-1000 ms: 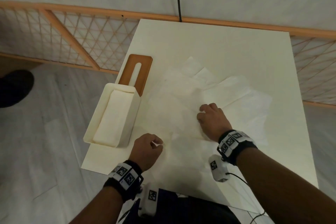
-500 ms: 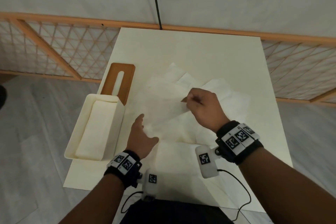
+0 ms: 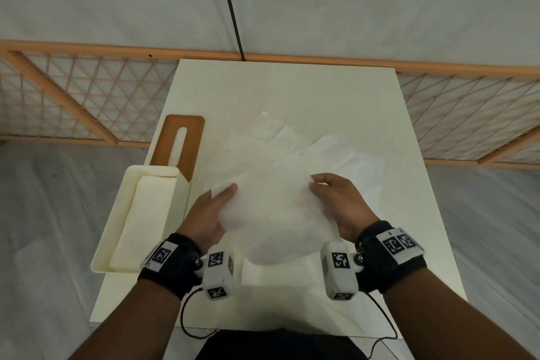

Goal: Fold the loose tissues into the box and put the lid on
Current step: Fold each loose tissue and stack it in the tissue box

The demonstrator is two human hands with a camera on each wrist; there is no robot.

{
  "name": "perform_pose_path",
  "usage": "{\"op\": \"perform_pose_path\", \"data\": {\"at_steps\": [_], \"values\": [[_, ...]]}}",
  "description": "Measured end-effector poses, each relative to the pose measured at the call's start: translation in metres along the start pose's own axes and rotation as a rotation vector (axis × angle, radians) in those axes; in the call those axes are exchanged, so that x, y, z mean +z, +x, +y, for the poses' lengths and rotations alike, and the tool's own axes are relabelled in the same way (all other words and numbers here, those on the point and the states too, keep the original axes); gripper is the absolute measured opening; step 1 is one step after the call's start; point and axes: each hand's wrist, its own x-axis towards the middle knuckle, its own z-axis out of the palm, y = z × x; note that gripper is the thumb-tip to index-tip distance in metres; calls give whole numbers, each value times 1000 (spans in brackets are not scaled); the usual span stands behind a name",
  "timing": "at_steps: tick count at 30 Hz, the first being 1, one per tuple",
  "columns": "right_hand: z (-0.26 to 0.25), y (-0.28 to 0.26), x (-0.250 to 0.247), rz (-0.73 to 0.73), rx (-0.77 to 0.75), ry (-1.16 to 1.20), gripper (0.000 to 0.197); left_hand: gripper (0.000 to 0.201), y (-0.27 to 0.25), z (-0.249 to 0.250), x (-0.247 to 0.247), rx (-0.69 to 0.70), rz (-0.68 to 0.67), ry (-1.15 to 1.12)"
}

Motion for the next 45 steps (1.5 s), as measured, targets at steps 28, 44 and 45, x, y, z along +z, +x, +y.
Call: {"op": "perform_pose_path", "data": {"at_steps": [28,44,45], "values": [[10,-12,-26,-216,-168,125,26,29,-17,24,-15,214,-189,529],[23,-9,-38,-209,-195,4,48,15,-19,19,-18,164,-225,556],[24,-8,-40,-234,-173,29,50,15,-20,20,-18,153,-231,543]]}}
